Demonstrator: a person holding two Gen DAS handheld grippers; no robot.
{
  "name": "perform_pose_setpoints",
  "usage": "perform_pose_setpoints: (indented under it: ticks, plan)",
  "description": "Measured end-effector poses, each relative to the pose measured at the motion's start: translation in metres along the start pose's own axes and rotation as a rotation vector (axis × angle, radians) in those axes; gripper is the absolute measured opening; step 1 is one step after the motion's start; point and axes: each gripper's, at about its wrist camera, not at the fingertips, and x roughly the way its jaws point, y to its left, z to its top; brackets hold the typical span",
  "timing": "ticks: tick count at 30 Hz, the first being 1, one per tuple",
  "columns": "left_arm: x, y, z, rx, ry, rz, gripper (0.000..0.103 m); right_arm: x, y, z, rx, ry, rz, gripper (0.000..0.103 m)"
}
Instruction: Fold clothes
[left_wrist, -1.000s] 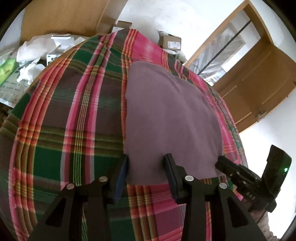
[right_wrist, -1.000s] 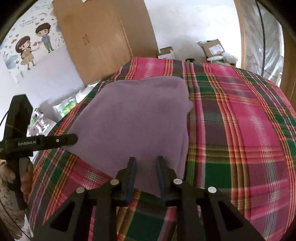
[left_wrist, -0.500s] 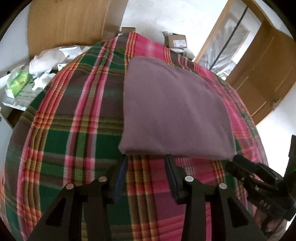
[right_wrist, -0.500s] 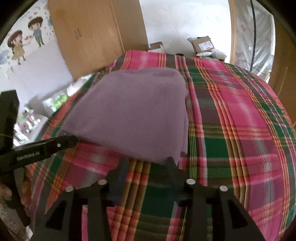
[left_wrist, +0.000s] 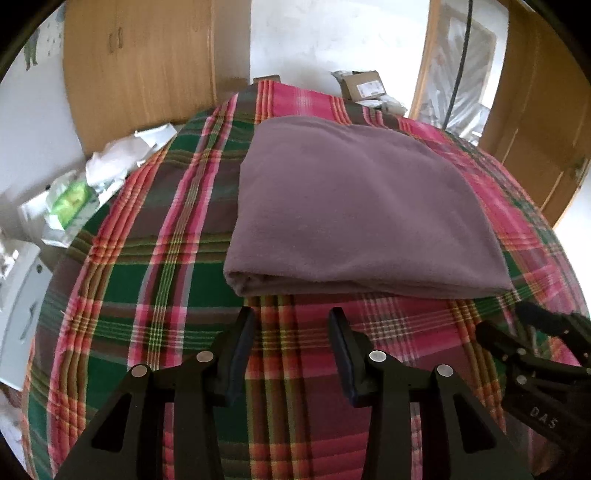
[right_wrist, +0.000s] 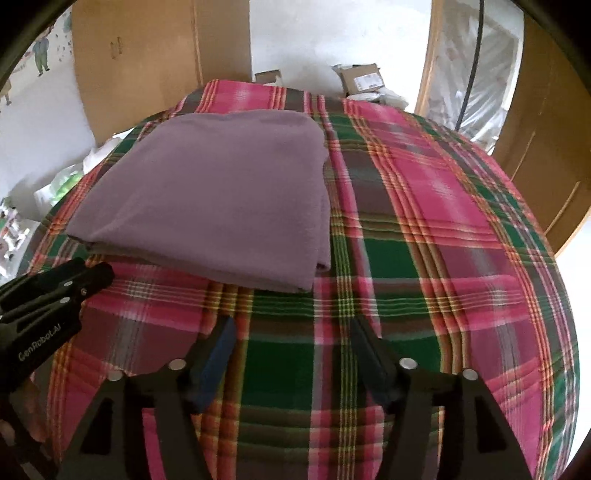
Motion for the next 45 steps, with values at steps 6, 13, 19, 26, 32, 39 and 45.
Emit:
perform_pose_setpoints:
  ticks: [6,13,19,26,32,39,45]
  plan:
    - [0.0022,0.0001,0.0022,-0.003,-0.005,0.018,0.042,0.0044,-0.0021,0.0010,0.013,-0.030,-0.003,0.077]
    - [0.0043,-0.0033,0.0039,-0.017,-0.006,0.047,0.043,0.0087,-0.0040,0.0034,0.013,-0.029,0.005,0.081]
    - [0.0055,-0.0043,0.0044,-0.021,-0.006,0.058,0.044,0.0108,-0.0020,0.0049,0.010,-0.027,0.008,0.083]
    - [0.0055,-0.0057,0.0036,-0.020,-0.007,0.061,0.044,0.0099,-0.0030,0.0046,0.011,-0.027,0.010,0.083]
    - [0.0056,-0.0056,0.0039,-0.028,-0.007,0.063,0.044,0.0101,-0.0039,0.0057,0.000,-0.028,0.017,0.083]
    - [0.0066,-0.0049,0.0051,-0.035,-0.007,0.065,0.045,0.0101,-0.0039,0.0051,-0.003,-0.027,0.017,0.083]
    - [0.0074,-0.0040,0.0054,-0.035,-0.007,0.065,0.045,0.0100,-0.0041,0.0053,-0.003,-0.026,0.017,0.084]
